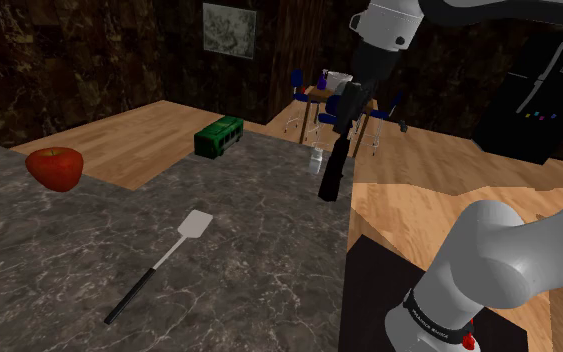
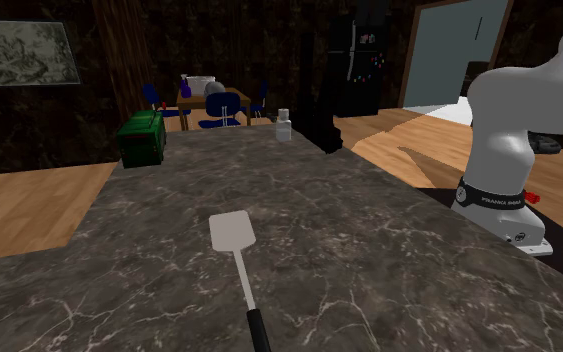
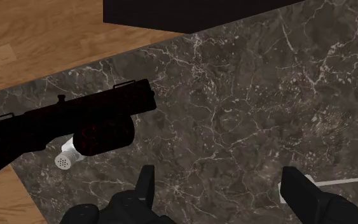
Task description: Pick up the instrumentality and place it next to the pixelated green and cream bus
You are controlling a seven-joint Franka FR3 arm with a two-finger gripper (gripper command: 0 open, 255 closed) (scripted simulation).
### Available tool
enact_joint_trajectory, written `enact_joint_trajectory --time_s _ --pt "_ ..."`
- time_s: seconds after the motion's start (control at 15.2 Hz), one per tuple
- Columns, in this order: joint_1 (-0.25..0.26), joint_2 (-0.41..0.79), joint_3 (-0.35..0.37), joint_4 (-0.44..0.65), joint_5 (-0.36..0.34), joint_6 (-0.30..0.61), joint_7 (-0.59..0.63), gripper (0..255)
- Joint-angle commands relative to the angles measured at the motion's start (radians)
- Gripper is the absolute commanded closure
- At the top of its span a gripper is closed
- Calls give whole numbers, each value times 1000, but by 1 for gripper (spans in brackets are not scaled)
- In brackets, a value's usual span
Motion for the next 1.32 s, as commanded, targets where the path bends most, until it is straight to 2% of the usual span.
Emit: enact_joint_trajectory --time_s 0.0,0.59,0.99,1.25 --pt "0 0 0 0 0 0 0 0" --pt "-37 61 245 -80 165 98 461 0" --pt "-82 197 416 -50 251 192 766 0" --pt "-131 326 533 4 273 264 974 0"
